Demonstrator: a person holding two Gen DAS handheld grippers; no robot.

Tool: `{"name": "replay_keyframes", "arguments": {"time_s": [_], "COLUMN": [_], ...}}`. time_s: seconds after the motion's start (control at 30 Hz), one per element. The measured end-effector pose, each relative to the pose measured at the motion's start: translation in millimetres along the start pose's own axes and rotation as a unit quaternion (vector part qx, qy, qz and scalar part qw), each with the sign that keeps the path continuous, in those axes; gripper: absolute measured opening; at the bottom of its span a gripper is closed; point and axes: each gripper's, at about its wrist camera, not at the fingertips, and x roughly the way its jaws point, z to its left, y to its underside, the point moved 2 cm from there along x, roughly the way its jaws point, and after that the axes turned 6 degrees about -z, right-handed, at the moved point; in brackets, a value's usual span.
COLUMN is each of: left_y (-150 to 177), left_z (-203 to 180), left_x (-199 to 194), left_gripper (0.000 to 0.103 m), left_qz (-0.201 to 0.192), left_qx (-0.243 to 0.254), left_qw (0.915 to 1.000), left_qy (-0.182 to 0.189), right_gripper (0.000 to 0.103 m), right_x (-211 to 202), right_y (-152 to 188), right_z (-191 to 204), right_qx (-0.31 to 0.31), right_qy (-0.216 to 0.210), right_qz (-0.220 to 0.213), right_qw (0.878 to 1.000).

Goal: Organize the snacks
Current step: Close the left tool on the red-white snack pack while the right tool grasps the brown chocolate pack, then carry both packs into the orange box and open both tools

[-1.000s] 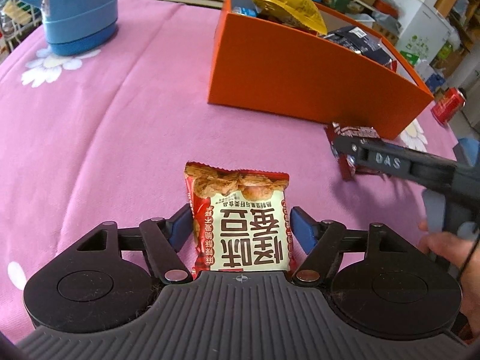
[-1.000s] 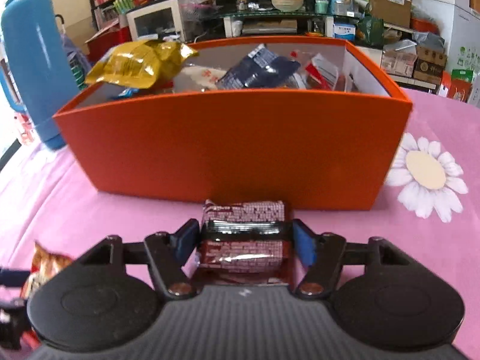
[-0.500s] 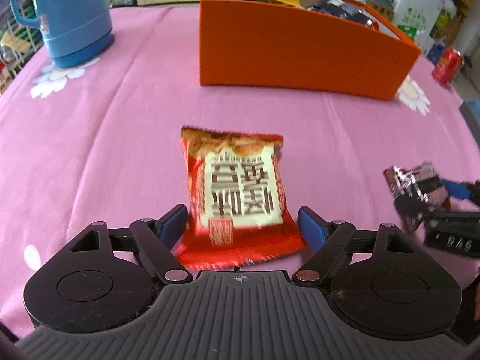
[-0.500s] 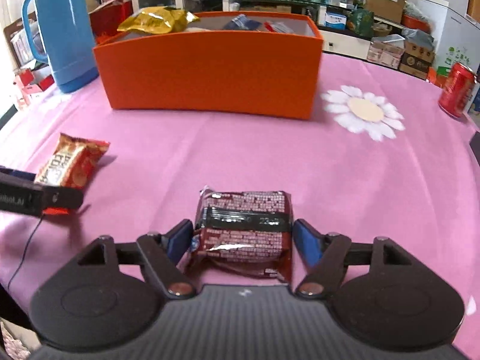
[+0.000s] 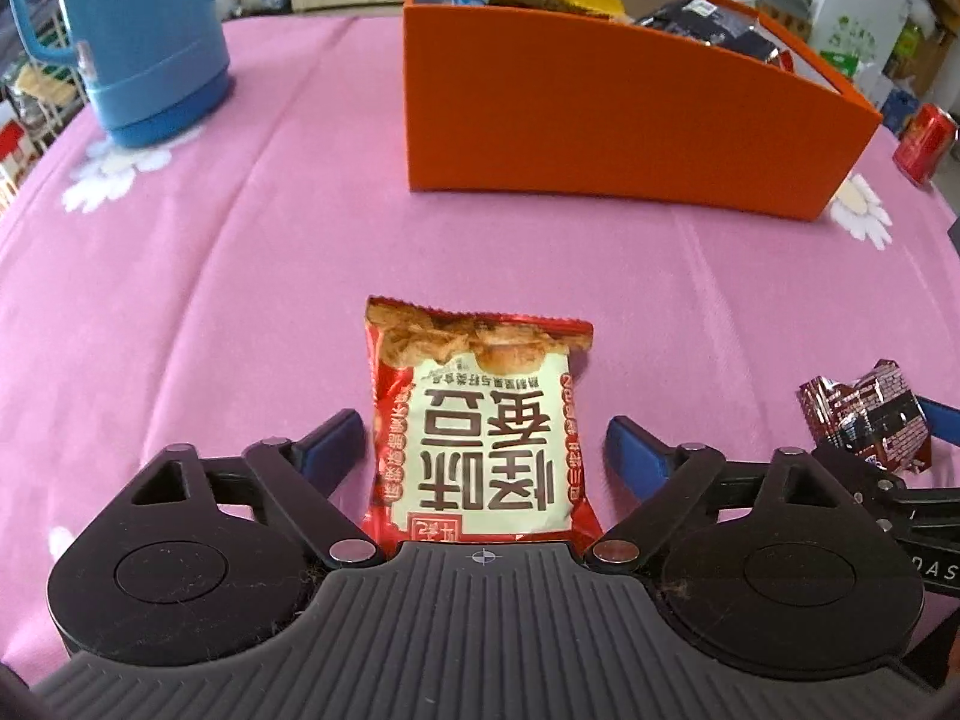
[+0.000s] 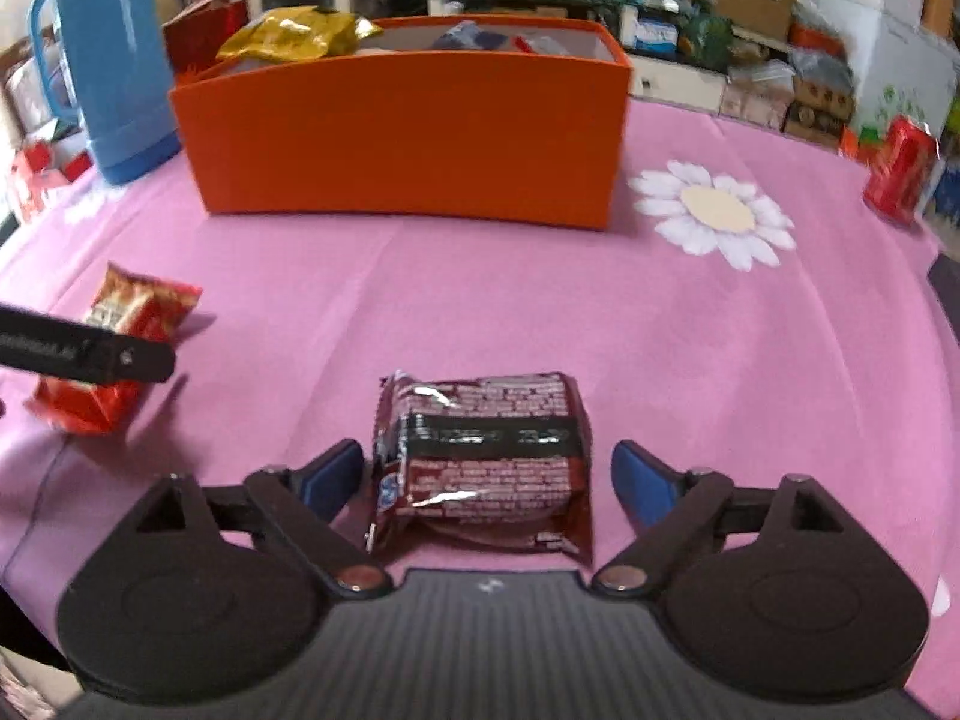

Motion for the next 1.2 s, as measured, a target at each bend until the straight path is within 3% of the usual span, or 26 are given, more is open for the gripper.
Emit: {"name": "replay_keyframes", "arguments": {"time_s": [0.23,0.37,0.5,0.57,0.6,0.63,0.67,0.7,0.8,1.0,1.2], "left_y": [4.0,4.3,6.3,7.4,7.3,6.5,5.2,5.4,10.1,16.7,-32.6], "left_z": [-3.0,-3.5,-3.8,-4.4,-5.2,-5.9,-4.6,-2.6,-0.1,1.0,7.0], "left_x": [0.3,0.3,-0.6,-2.3,-4.8,-7.6,-9.1,-11.4,-22.4,-40.8,-65.6], "left_gripper": [0.072,0.073,0.071,0.063,0.044,0.034,0.033,0.031,0.031,0.031,0.032], "left_qz": [-0.004,-0.003,-0.004,-0.007,-0.012,-0.014,-0.006,-0.003,-0.004,-0.003,-0.047], "left_qx": [0.020,0.024,0.027,0.029,0.031,0.036,0.031,0.023,0.008,0.001,-0.016], "left_qw": [0.9998,0.9997,0.9996,0.9994,0.9994,0.9992,0.9995,0.9997,0.9996,0.9996,0.9976], "left_qy": [-0.005,-0.008,-0.011,-0.015,-0.012,-0.010,0.002,0.012,0.027,0.029,0.049], "right_gripper": [0.090,0.090,0.086,0.083,0.075,0.068,0.058,0.055,0.055,0.055,0.058], "right_x": [-1.2,0.2,-4.2,-4.7,-5.8,-7.9,-9.9,-11.5,-20.8,-40.0,-58.3], "right_y": [3.5,-3.0,-0.6,0.9,1.2,0.7,-0.6,-1.9,-2.7,-8.4,-49.8], "right_z": [0.2,-1.6,-4.0,-1.5,-1.7,-3.1,-4.3,-6.2,-13.7,-9.3,-22.5], "right_qx": [0.012,0.005,0.017,-0.002,-0.005,-0.003,-0.003,0.001,0.047,0.058,0.101], "right_qy": [0.012,0.004,-0.022,-0.020,-0.022,-0.025,-0.026,-0.032,-0.060,-0.073,-0.107], "right_qz": [-0.016,0.011,0.002,0.001,-0.001,-0.002,-0.001,0.002,0.001,-0.019,-0.067], "right_qw": [1.000,1.000,1.000,1.000,1.000,1.000,1.000,0.999,0.997,0.995,0.987]}}
